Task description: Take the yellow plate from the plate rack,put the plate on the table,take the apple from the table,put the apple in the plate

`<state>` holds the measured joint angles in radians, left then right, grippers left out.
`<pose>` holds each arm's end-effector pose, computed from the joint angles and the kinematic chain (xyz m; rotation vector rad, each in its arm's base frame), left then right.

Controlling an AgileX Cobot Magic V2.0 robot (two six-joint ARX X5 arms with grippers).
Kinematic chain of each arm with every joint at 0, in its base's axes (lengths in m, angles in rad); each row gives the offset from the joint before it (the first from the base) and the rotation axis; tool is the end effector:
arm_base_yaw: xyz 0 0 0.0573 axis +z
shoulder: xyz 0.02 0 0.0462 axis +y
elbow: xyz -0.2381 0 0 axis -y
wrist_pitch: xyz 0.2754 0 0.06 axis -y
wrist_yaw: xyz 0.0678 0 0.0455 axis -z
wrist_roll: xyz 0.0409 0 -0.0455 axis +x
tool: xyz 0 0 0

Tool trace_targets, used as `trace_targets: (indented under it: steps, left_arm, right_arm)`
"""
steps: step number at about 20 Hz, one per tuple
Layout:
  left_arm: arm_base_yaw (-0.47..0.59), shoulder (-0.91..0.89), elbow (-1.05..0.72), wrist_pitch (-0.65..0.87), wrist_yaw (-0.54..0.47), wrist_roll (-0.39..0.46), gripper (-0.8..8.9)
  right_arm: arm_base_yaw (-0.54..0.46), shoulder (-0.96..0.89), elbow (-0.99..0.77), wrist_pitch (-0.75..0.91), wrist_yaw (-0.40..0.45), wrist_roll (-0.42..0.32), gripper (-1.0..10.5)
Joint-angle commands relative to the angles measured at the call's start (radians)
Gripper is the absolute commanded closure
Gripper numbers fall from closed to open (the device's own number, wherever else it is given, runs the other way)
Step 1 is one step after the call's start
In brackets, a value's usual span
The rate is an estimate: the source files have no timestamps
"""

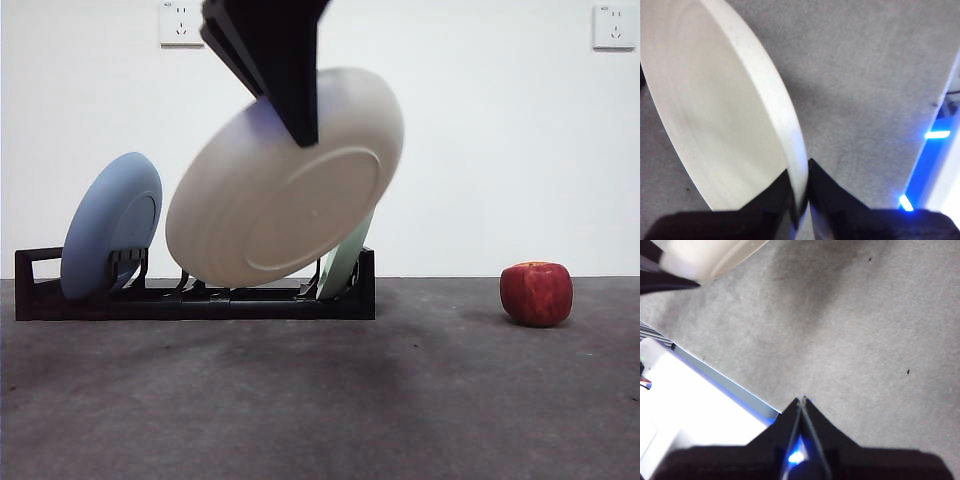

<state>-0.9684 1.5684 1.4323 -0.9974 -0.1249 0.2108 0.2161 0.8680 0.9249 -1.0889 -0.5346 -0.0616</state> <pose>0.2004 -0.2825 0.2655 0.7876 0.9222 -0.8605 0.1816 0.0612 0.2723 0.1138 1.0192 0.7129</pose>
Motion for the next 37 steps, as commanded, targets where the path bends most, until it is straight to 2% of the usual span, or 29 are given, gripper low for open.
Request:
trace_targets:
  steps: [1, 4, 7, 15, 16, 17, 19, 20, 23, 25, 26, 28, 30, 31, 32, 34, 37]
  left_arm:
    - [-0.040, 0.069, -0.006, 0.000, -0.054, -0.019, 8.22]
    - [-0.071, 0.156, -0.006, -0.029, -0.063, -0.047, 8.22]
    - [-0.099, 0.234, -0.006, -0.067, -0.168, -0.081, 8.22]
    - [-0.178, 0.319, -0.006, -0.143, -0.163, -0.089, 8.08]
    - [-0.188, 0.319, -0.006, -0.150, -0.164, -0.094, 7.65]
    - [-0.192, 0.316, -0.005, -0.157, -0.164, -0.107, 6.37]
    - [-0.192, 0.305, -0.005, -0.160, -0.163, -0.129, 2.43]
    - [-0.192, 0.303, -0.005, -0.156, -0.162, -0.137, 1.49]
    - [-0.191, 0.283, -0.004, -0.168, -0.136, -0.136, 1.49]
    - [-0.191, 0.249, 0.005, -0.201, -0.043, -0.136, 1.49]
    - [-0.191, 0.227, 0.013, -0.221, 0.015, -0.137, 1.49]
    - [-0.192, 0.162, 0.021, -0.238, 0.111, -0.143, 1.54]
    - [-0.192, 0.078, 0.023, -0.239, 0.174, -0.169, 1.84]
    - [-0.192, 0.033, 0.023, -0.239, 0.191, -0.179, 3.02]
    - [-0.192, -0.018, 0.023, -0.239, 0.204, -0.195, 4.64]
    - [-0.192, -0.114, 0.023, -0.234, 0.211, -0.238, 7.99]
    - [-0.192, -0.254, 0.023, -0.236, 0.211, -0.278, 8.18]
  right_arm:
    - [0.002, 0.000, 0.005, -0.008, 0.000, -0.018, 9.5]
    - [0.002, 0.000, 0.005, -0.014, 0.001, -0.019, 9.5]
    - [0.002, 0.000, 0.005, -0.013, 0.002, -0.021, 9.5]
    - [0.002, 0.001, 0.005, -0.011, 0.011, -0.047, 9.5]
    - [0.002, 0.001, 0.005, -0.011, 0.012, -0.047, 9.5]
    - [0.002, 0.001, 0.005, -0.010, 0.012, -0.047, 9.5]
    - [0.002, 0.001, 0.005, -0.007, 0.012, -0.047, 9.5]
    - [0.002, 0.001, 0.005, 0.001, 0.012, -0.047, 9.5]
    - [0.002, 0.001, 0.005, 0.044, 0.040, -0.029, 9.4]
    - [0.002, 0.014, 0.005, 0.093, 0.115, 0.031, 9.4]
    - [0.002, 0.029, 0.005, 0.124, 0.136, 0.049, 9.0]
    - [0.002, 0.070, 0.005, 0.196, 0.164, 0.095, 6.4]
    - [0.002, 0.129, 0.005, 0.269, 0.209, 0.163, 3.0]
    - [0.002, 0.164, 0.005, 0.307, 0.239, 0.196, 1.7]
    - [0.002, 0.200, 0.005, 0.341, 0.269, 0.220, 1.1]
    - [0.002, 0.276, 0.007, 0.400, 0.318, 0.220, 0.9]
    - [0.002, 0.403, 0.050, 0.457, 0.359, 0.220, 0.9]
